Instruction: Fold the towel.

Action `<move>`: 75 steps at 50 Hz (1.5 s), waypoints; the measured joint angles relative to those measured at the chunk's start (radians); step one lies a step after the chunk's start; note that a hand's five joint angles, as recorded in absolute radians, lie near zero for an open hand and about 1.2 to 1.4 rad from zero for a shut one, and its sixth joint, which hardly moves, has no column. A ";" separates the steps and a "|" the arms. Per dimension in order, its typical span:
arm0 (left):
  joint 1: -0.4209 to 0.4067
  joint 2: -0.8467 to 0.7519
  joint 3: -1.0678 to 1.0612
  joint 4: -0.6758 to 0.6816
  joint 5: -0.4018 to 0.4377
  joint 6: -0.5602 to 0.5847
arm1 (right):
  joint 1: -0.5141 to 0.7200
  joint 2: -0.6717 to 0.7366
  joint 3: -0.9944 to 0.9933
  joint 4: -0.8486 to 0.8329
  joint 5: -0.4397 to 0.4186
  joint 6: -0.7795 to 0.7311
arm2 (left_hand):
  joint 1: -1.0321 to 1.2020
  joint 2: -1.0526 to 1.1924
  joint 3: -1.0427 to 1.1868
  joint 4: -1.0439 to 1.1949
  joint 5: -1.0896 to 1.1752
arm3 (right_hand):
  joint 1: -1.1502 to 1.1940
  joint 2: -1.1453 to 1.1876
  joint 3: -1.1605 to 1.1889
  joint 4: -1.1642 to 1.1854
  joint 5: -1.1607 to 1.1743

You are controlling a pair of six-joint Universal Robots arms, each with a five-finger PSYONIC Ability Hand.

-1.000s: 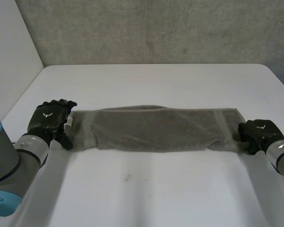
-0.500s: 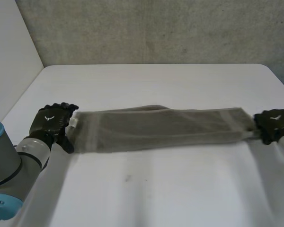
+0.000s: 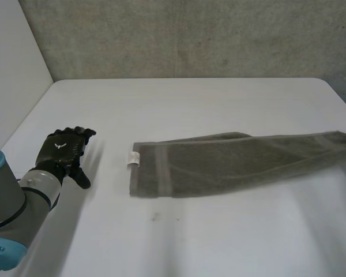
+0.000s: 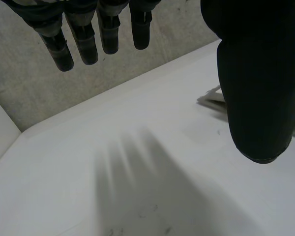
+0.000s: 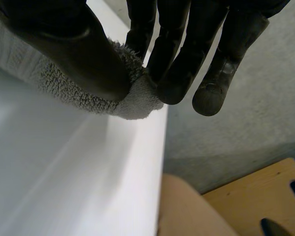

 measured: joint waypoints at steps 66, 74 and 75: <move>-0.218 -0.012 0.137 0.010 -0.010 -0.031 | 0.681 -0.118 0.037 0.213 0.043 0.374 | 0.001 -0.006 -0.007 -0.005 -0.002 | -1.095 -1.028 -1.081 -1.083 -1.096; -0.294 -0.088 0.220 0.007 -0.048 -0.050 | 0.545 -0.097 0.228 0.086 -0.069 0.366 | 0.001 -0.006 -0.007 -0.005 -0.001 | -0.964 -0.939 -0.975 -0.986 -0.951; -0.297 -0.095 0.224 0.006 -0.055 -0.051 | 0.540 -0.092 0.236 0.075 -0.076 0.367 | 0.001 -0.006 -0.007 -0.005 0.000 | -0.944 -0.915 -0.955 -0.963 -0.930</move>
